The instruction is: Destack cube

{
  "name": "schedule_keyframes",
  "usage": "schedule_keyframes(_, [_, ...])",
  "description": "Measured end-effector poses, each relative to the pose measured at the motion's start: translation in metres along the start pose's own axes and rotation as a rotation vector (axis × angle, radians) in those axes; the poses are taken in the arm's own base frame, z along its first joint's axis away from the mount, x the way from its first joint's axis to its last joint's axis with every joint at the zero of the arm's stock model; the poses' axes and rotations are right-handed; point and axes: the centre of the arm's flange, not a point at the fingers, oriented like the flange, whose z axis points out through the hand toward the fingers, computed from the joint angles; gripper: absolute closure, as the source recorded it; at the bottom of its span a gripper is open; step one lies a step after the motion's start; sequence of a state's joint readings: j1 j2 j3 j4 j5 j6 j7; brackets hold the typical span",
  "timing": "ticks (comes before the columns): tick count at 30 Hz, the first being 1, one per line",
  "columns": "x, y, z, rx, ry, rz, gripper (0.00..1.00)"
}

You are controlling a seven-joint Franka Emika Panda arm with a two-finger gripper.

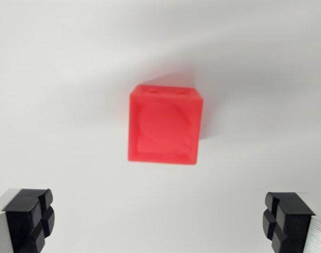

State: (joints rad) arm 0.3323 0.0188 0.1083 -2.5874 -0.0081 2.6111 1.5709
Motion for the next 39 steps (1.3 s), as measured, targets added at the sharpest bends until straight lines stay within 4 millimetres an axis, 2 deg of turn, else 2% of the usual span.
schedule_keyframes(21, [-0.001, 0.0, -0.08, -0.001, 0.002, -0.002, 0.0])
schedule_keyframes(39, [-0.001, -0.001, -0.133, 0.0, 0.003, -0.001, 0.0])
